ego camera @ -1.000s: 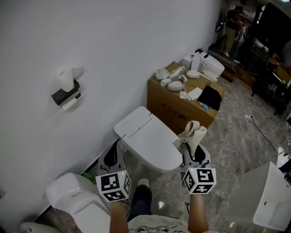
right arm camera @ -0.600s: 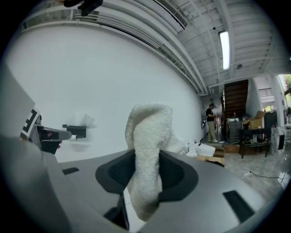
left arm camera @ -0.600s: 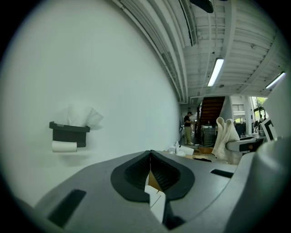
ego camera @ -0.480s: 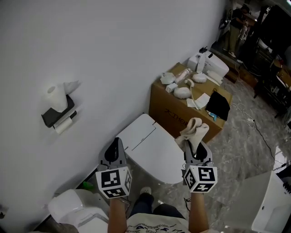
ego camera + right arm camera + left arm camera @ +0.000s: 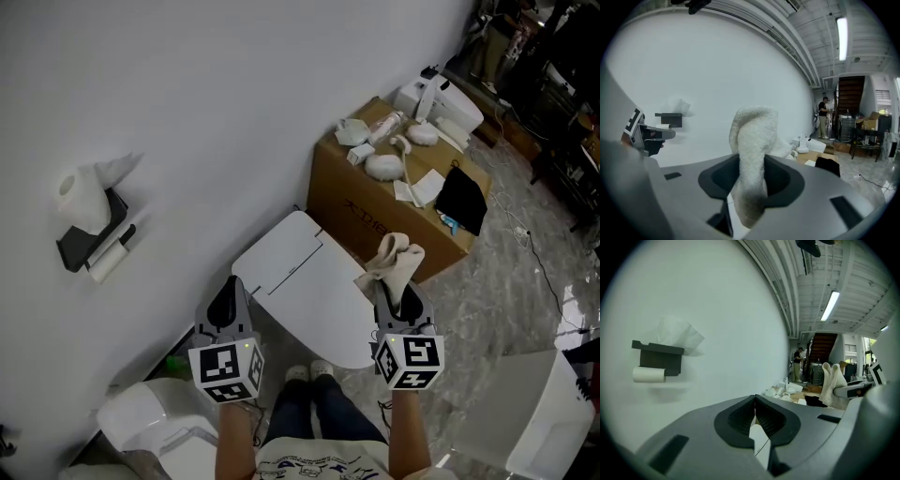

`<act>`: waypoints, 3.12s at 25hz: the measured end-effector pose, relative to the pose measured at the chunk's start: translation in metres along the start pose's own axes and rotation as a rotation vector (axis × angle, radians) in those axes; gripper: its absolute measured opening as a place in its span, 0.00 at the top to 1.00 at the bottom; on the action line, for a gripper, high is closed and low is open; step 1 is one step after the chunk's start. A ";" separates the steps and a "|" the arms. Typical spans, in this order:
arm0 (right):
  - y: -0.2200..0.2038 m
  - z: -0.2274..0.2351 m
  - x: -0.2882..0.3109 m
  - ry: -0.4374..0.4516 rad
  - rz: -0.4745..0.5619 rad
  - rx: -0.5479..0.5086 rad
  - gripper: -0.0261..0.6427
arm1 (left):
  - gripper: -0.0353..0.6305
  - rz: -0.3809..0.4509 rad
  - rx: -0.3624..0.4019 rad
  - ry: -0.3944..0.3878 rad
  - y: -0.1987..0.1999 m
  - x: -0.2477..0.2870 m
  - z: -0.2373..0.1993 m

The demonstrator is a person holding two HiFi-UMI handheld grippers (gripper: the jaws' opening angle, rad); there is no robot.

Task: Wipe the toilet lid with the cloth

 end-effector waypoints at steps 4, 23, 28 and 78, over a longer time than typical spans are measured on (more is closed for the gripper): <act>-0.010 0.001 0.028 0.040 -0.039 -0.006 0.75 | 0.93 -0.034 -0.002 0.032 -0.011 0.020 -0.004; -0.141 -0.010 0.172 0.191 -0.294 -0.123 0.74 | 0.93 -0.189 -0.060 0.109 -0.099 0.099 -0.041; -0.200 -0.008 0.215 0.236 -0.369 -0.188 0.74 | 0.93 -0.223 -0.060 0.127 -0.130 0.106 -0.053; -0.401 -0.095 0.344 0.502 -0.758 -0.347 0.77 | 0.93 -0.381 -0.165 0.230 -0.284 0.060 -0.100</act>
Point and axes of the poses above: the fingertips, and each gripper's own axes: x forward along the fingers, z to its right, y out of its top, the point moved 5 cm from there along -x, backward along the fingers, and after that the axes turned 11 degrees about -x, right-handed, at the moved point
